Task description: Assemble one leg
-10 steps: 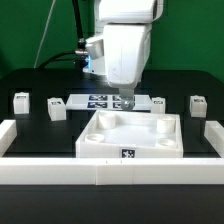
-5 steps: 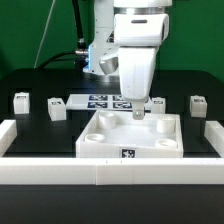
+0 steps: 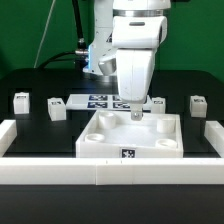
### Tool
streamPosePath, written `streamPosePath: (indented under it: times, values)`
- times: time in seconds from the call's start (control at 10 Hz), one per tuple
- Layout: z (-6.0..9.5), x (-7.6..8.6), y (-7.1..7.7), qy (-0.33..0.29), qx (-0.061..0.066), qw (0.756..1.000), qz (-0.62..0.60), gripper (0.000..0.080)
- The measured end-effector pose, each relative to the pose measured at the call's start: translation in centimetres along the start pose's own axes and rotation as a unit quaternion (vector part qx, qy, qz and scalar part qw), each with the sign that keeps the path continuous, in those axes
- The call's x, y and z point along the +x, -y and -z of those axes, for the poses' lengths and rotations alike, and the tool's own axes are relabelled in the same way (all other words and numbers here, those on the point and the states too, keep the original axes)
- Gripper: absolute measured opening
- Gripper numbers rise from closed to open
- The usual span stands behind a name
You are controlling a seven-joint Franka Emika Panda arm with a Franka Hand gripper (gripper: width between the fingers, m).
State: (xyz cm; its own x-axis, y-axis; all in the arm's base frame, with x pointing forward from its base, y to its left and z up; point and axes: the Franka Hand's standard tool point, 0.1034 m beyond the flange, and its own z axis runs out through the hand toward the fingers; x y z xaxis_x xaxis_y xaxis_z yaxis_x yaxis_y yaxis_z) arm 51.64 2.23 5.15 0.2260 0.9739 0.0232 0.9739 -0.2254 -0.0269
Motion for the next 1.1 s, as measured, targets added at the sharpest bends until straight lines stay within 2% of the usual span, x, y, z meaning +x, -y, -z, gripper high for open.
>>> streamPosePath:
  times: [0.1, 0.2, 0.3, 0.5, 0.7, 0.8, 0.9, 1.0, 1.1]
  values:
    - [-1.1, 0.0, 1.9, -0.002, 0.001, 1.000, -0.002, 0.0650]
    - [-1.8, 0.2, 3.4, -0.001, 0.010, 1.000, -0.001, 0.0650]
    - [-2.3, 0.2, 4.1, -0.001, 0.015, 1.000, 0.001, 0.0650]
    - [-3.7, 0.1, 5.2, -0.004, 0.015, 1.000, 0.001, 0.0650]
    - [-4.6, -0.6, 5.2, -0.006, 0.017, 1.000, -0.006, 0.0650]
    - [-4.5, -0.6, 5.0, -0.008, 0.011, 1.000, -0.007, 0.0650]
    - [-4.5, -0.6, 5.0, -0.008, 0.011, 1.000, -0.008, 0.0553]
    - [-4.5, -0.7, 5.0, -0.008, 0.011, 1.000, -0.008, 0.0417]
    - [-4.5, -0.7, 5.0, -0.008, 0.011, 1.000, -0.008, 0.0417]
